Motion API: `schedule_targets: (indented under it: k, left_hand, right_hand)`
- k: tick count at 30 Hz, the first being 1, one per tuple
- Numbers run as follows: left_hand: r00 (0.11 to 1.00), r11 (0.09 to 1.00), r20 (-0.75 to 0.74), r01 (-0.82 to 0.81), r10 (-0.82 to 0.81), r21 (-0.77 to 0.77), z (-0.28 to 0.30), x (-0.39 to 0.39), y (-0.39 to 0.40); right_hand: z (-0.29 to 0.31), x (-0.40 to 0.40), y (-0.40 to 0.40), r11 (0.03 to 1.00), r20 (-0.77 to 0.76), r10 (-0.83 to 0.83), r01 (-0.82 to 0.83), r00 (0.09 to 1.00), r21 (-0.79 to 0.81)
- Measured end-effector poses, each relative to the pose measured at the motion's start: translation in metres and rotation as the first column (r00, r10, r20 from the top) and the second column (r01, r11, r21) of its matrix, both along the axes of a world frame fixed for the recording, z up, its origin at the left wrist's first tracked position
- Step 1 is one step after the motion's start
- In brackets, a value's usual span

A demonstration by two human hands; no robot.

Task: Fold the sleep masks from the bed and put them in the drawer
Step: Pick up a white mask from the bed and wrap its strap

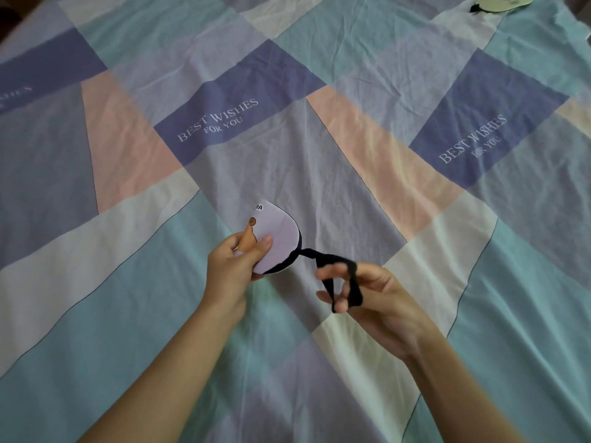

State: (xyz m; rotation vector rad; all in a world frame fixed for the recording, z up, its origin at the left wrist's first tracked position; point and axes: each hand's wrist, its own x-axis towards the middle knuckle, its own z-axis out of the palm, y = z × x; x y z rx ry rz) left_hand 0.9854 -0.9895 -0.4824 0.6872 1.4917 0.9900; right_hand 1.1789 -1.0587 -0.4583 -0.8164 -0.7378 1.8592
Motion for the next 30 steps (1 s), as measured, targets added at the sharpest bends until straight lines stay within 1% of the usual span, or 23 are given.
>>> schedule_targets:
  k: [2, 4, 8, 10, 11, 12, 14, 15, 16, 18, 19, 21, 23, 25, 27, 28, 29, 30]
  left_hand:
    - [0.997, 0.999, 0.065, 0.038, -0.036, -0.031, 0.005, 0.002, -0.002]
    - [0.994, 0.996, 0.08, 0.078, -0.075, -0.035, 0.01, 0.005, -0.005]
    - [0.996, 0.998, 0.074, 0.049, -0.047, -0.029, 0.017, 0.006, -0.005]
    - [0.995, 0.998, 0.078, 0.064, -0.063, -0.008, 0.02, 0.007, -0.005]
    - [0.993, 0.996, 0.075, 0.085, -0.086, 0.012, 0.022, 0.007, -0.005]
    - [0.992, 0.993, 0.063, 0.111, -0.113, 0.032, 0.023, 0.006, -0.006]
    - [0.982, 0.98, 0.03, 0.185, -0.187, 0.07, 0.025, 0.003, -0.008]
    - [0.971, 0.968, 0.005, 0.236, -0.237, 0.086, 0.026, 0.001, -0.008]
    - [0.955, 0.949, -0.022, 0.298, -0.297, 0.104, 0.027, -0.001, -0.008]
    - [0.903, 0.892, -0.071, 0.43, -0.424, 0.142, 0.029, -0.004, -0.008]
    - [0.868, 0.853, -0.102, 0.497, -0.486, 0.16, 0.031, -0.005, -0.008]
    - [0.762, 0.75, -0.225, 0.644, -0.607, 0.155, 0.032, -0.005, -0.011]
    - [0.633, 0.644, -0.338, 0.759, -0.696, 0.096, 0.032, -0.004, -0.014]
    - [0.506, 0.56, -0.433, 0.828, -0.746, 0.003, 0.035, -0.002, -0.016]
    - [0.38, 0.497, -0.523, 0.862, -0.763, -0.099, 0.037, -0.001, -0.017]
    - [0.355, 0.488, -0.547, 0.865, -0.758, -0.114, 0.036, 0.0, -0.018]
    - [0.371, 0.499, -0.536, 0.86, -0.758, -0.11, 0.035, -0.001, -0.02]
    - [0.421, 0.525, -0.501, 0.848, -0.756, -0.079, 0.033, -0.001, -0.022]
  right_hand:
    - [0.0, -0.004, -0.002, 0.993, -0.171, -0.114, 0.109, 0.979, -0.039]
    - [0.0, -0.009, -0.003, 0.97, -0.272, -0.24, 0.22, 0.932, -0.102]
    - [0.0, -0.018, -0.005, 0.901, -0.362, -0.431, 0.374, 0.827, -0.219]
    - [0.003, -0.023, -0.004, 0.867, -0.35, -0.495, 0.428, 0.795, -0.256]
    - [0.003, -0.026, -0.004, 0.851, -0.286, -0.518, 0.453, 0.806, -0.265]
    - [0.002, -0.027, -0.003, 0.84, -0.18, -0.528, 0.48, 0.83, -0.252]
    - [-0.001, -0.027, -0.003, 0.849, 0.09, -0.507, 0.515, 0.857, -0.117]
    - [-0.001, -0.027, -0.003, 0.867, 0.194, -0.481, 0.496, 0.855, -0.04]
    - [-0.001, -0.027, -0.005, 0.891, 0.267, -0.441, 0.454, 0.857, 0.015]
    - [0.001, -0.027, -0.006, 0.934, 0.384, -0.352, 0.35, 0.854, 0.076]
    - [0.003, -0.028, -0.007, 0.951, 0.43, -0.308, 0.293, 0.849, 0.103]
    - [0.006, -0.03, -0.007, 0.965, 0.494, -0.261, 0.215, 0.829, 0.149]
    - [0.005, -0.031, -0.007, 0.955, 0.537, -0.296, 0.239, 0.79, 0.176]
    - [0.004, -0.033, -0.008, 0.948, 0.617, -0.317, 0.22, 0.721, 0.229]
    - [0.001, -0.037, -0.009, 0.958, 0.722, -0.279, 0.125, 0.634, 0.26]
    - [0.0, -0.039, -0.009, 0.962, 0.743, -0.265, 0.11, 0.615, 0.252]
    - [0.0, -0.04, -0.009, 0.966, 0.742, -0.253, 0.115, 0.62, 0.233]
    - [-0.001, -0.04, -0.009, 0.968, 0.733, -0.247, 0.129, 0.634, 0.214]
